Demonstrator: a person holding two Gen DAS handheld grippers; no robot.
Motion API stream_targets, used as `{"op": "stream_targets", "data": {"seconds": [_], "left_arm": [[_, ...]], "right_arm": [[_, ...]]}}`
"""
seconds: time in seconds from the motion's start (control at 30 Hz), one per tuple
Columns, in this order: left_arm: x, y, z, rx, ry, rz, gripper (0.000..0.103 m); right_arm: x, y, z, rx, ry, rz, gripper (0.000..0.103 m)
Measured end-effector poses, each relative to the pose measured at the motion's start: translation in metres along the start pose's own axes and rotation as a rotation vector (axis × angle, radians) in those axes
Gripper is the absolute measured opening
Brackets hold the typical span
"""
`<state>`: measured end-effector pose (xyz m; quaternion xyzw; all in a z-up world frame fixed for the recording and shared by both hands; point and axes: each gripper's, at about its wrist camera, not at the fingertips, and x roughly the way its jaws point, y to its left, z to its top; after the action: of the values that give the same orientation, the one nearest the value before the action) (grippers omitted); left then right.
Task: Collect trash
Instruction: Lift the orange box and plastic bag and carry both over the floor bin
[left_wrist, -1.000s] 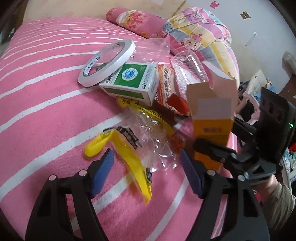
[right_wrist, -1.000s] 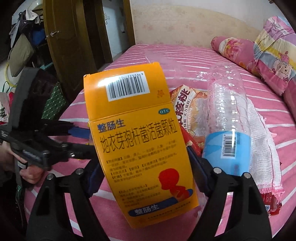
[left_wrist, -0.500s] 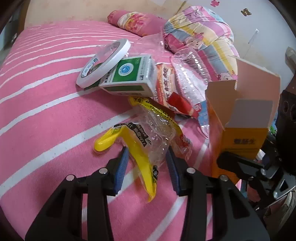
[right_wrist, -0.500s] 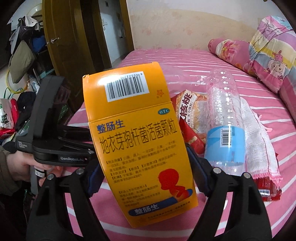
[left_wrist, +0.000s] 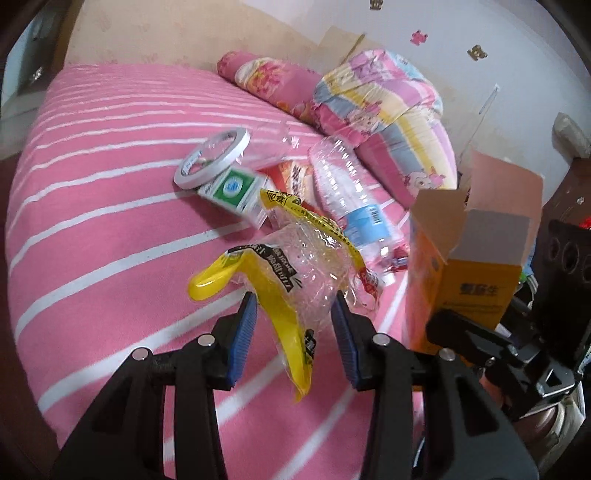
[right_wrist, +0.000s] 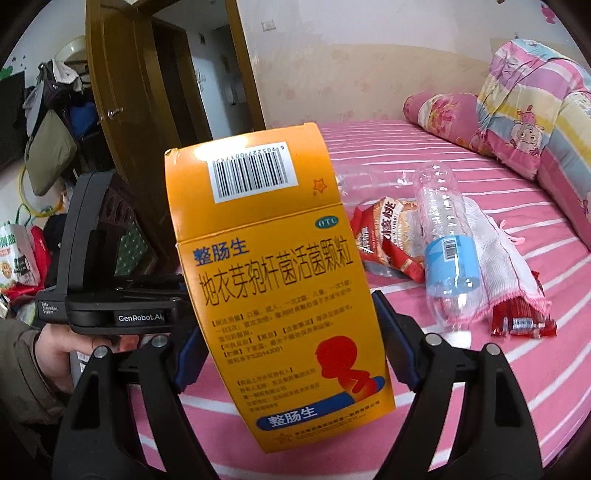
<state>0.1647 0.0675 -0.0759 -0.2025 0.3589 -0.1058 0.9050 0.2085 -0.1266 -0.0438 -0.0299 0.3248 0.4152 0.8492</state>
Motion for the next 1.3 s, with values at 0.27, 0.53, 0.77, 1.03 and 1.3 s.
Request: {"op": "stream_targets", "data": {"seconds": [0.27, 0.53, 0.77, 1.03, 1.3], "left_arm": [[-0.057, -0.026, 0.001, -0.023, -0.087, -0.029, 0.04], [-0.097, -0.074, -0.008, -0.026, -0.129, -0.125, 0.04], [-0.111, -0.139, -0.029, 0.046, -0.117, -0.206, 0.04], [-0.103, -0.198, -0.065, 0.119, -0.04, -0.279, 0.04], [-0.068, -0.257, -0.106, 0.184, 0.102, -0.371, 0.04]], "right_arm": [[-0.05, 0.029, 0.018, 0.002, -0.057, -0.052, 0.079], [-0.123, 0.043, 0.013, -0.006, -0.118, -0.123, 0.079], [-0.194, 0.039, -0.015, 0.024, -0.171, -0.206, 0.079], [-0.277, 0.022, -0.076, 0.119, -0.21, -0.326, 0.08], [-0.338, -0.004, -0.151, 0.231, -0.205, -0.458, 0.08]]}}
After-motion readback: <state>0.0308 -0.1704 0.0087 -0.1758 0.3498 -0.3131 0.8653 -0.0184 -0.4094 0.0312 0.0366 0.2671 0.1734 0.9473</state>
